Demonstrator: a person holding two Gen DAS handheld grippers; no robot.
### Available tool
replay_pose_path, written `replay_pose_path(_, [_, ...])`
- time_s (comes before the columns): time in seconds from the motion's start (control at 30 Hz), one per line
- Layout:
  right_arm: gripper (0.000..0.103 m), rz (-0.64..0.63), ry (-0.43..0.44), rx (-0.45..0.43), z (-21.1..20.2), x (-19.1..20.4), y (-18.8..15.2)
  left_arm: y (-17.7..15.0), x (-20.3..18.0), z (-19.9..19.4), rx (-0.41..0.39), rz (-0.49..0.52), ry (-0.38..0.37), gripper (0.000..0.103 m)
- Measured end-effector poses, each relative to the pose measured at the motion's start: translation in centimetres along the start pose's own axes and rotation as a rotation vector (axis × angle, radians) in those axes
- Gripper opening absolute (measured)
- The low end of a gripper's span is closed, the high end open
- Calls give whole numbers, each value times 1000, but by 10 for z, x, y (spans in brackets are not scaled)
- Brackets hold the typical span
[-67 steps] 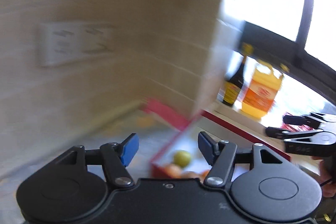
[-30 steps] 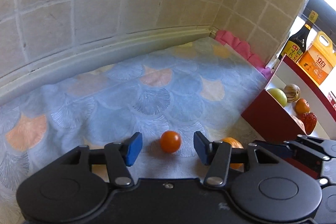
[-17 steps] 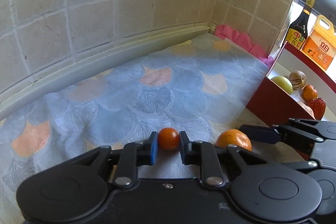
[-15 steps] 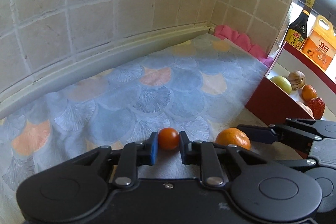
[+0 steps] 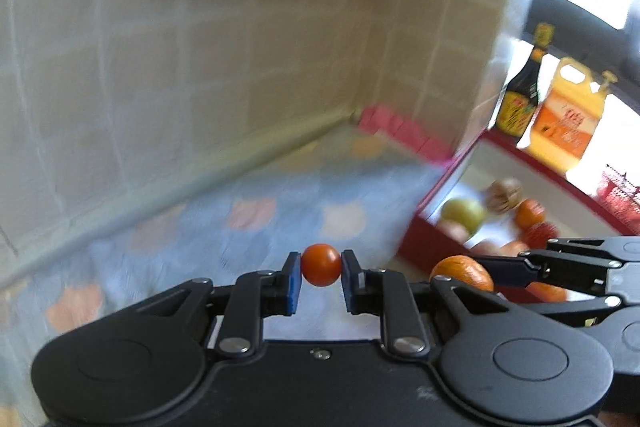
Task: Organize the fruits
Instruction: 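Carry the tomato and mandarin into the red box and open both tools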
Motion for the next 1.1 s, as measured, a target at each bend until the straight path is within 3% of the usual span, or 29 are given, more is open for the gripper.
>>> replay_pose_path(0.3, [42, -48, -159, -186, -95, -88, 21, 66, -91, -25, -150, 62, -104, 23])
replay_pose_path(0.5, [42, -49, -279, -181, -128, -160, 18, 87, -166, -7, -166, 86, -217, 23])
replay_pose_path(0.7, [42, 49, -298, -96, -120, -206, -3, 65, -217, 39, -52, 102, -285, 23])
replay_pose_path(0.77, [42, 102, -262, -33, -107, -218, -16, 52, -225, 55, 0, 99, -299, 23])
replay_pose_path(0.87, [42, 174, -218, 26, -92, -228, -33, 31, -229, 72, 66, 91, -305, 23])
replay_pose_path(1.1, [42, 187, -227, 64, -78, -231, -48, 4, -227, 91, 149, 72, -321, 23])
Point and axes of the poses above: each gripper's, at about its wrist camera, not at the fingertips, and z roughly the way its jaws point, x to its left, y to its top, the point moved 3 cm from there along z, roughly the way its jaws point, and after that the axes turned 3 degrees about -x, right-handed, at the moved point
